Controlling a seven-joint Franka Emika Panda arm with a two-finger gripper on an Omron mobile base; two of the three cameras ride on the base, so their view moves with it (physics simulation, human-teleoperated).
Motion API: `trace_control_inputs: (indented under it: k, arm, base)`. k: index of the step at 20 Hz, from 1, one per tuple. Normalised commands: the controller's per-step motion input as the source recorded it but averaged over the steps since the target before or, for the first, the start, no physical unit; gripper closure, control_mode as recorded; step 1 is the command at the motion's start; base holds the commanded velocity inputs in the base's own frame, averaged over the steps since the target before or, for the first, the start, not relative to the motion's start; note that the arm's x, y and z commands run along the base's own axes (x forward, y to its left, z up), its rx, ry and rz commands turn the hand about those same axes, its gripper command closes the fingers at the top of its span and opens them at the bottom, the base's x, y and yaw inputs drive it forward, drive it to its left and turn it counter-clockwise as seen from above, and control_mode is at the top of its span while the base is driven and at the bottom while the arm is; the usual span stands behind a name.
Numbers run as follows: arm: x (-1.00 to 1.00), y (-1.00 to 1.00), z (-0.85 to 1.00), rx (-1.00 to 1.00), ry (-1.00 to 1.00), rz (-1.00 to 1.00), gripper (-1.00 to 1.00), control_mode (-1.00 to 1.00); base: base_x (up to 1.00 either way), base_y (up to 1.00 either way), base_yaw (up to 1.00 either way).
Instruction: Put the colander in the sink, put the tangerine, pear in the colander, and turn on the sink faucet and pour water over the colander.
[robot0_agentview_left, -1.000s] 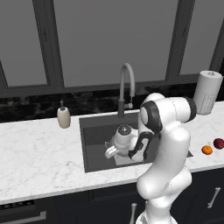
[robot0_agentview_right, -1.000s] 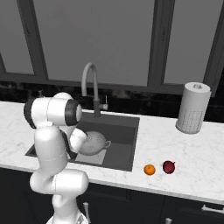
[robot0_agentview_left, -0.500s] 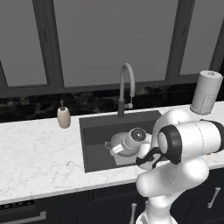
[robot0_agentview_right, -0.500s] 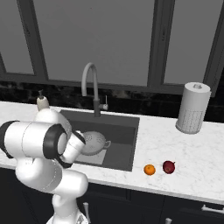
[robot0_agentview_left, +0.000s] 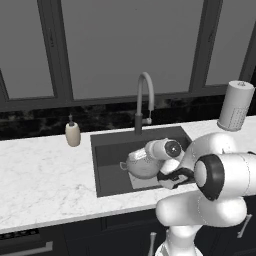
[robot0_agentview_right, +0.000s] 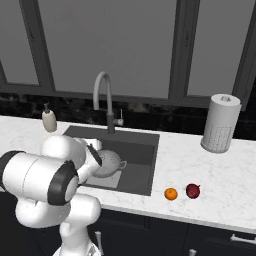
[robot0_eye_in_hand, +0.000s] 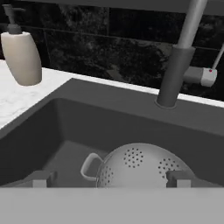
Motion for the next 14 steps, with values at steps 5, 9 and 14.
trace_control_inputs:
  k: [5, 9, 14]
  arm:
    - [-0.98, -0.15, 0.88, 0.04, 0.18, -0.08, -1.00, -1.00]
    - [-0.82, -0.29, 1.00, 0.06, 0.26, -0.10, -1.00, -1.00]
    - [-0.99, -0.39, 0.89, 0.02, 0.36, -0.20, -1.00, -1.00]
  base:
    - [0.00, 0.00, 0.00]
    - [0.00, 0.00, 0.00]
    - [0.00, 0.00, 0.00]
